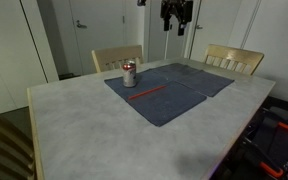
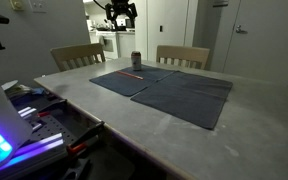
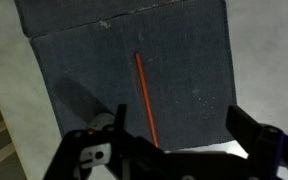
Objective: Put the orange straw in the can
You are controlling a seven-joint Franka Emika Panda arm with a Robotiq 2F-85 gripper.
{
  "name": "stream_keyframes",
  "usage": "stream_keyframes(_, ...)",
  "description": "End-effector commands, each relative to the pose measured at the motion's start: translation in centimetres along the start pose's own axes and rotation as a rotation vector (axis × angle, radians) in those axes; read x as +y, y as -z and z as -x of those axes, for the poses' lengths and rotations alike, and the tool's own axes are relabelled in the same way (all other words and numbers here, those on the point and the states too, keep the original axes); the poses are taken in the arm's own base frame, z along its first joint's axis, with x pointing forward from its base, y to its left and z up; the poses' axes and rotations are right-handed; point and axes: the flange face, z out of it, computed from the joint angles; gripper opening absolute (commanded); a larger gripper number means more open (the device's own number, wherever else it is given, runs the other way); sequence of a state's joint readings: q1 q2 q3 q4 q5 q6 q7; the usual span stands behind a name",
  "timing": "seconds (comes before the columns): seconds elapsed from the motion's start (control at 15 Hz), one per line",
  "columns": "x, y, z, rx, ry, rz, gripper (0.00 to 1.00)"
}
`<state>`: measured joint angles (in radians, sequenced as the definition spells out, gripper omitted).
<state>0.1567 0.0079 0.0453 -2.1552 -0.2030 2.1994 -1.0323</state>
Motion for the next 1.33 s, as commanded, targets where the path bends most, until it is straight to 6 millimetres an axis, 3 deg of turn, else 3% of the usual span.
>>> stream_keyframes(0.0,0.3,-0.3,-0.2,-0.001,0.007,-0.006,1.0)
stream_keyframes(0.27,1.1,-1.0,-0.9,-0.02,0.078,0.006,1.0)
stream_keyframes(0.67,3.5,-4.6,-3.6,-0.004,0.297,0.024,1.0)
stream_keyframes(1.27,8.7,-13.0,-2.8,0.156,0.426,-0.002,1.0)
